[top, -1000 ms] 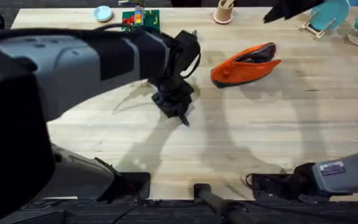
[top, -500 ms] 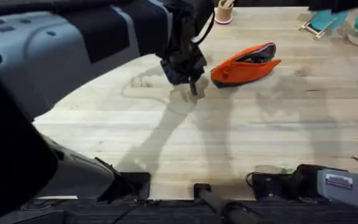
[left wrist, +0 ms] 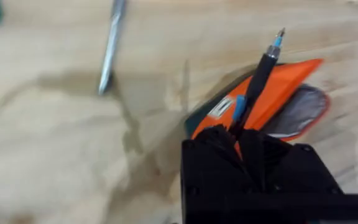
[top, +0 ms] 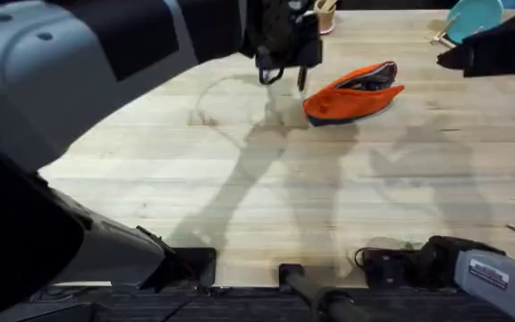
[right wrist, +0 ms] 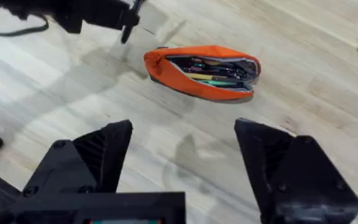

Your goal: Unzip the bag, pick up the pens from the table one at a time and place them inside, then zip the bag closed.

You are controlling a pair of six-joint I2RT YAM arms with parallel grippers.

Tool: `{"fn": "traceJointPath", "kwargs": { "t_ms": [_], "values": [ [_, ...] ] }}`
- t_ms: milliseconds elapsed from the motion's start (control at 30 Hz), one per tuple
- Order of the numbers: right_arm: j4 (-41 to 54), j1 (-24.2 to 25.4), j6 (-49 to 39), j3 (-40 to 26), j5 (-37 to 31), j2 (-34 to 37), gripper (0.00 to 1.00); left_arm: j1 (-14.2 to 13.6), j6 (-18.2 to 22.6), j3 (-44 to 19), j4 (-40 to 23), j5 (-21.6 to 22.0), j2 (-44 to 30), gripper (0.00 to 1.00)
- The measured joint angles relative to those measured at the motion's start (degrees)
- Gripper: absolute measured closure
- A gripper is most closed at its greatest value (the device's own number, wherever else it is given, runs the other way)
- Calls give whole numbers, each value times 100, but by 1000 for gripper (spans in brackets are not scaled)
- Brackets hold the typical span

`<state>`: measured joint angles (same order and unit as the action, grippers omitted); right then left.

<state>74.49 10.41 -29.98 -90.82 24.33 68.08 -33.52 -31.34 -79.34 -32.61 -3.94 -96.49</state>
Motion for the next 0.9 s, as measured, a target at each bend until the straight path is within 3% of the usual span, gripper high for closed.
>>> {"fn": "traceJointPath", "kwargs": {
  "t_ms": [267, 500, 667, 900],
  "values": [
    [8, 0, 186, 96, -60, -174, 5, 0, 2023, -43, 1007, -1038, 0, 959],
    [55, 0, 344, 111, -78, -174, 5, 0, 3692, -43, 1447, -1995, 0, 959],
    [57, 0, 409, 113, -78, -174, 5, -7, 4281, -43, 1578, -2395, 0, 959],
    [60, 0, 431, 115, -78, -174, 5, -181, 4554, -65, 2025, -2560, -236, 959]
  ]
}}
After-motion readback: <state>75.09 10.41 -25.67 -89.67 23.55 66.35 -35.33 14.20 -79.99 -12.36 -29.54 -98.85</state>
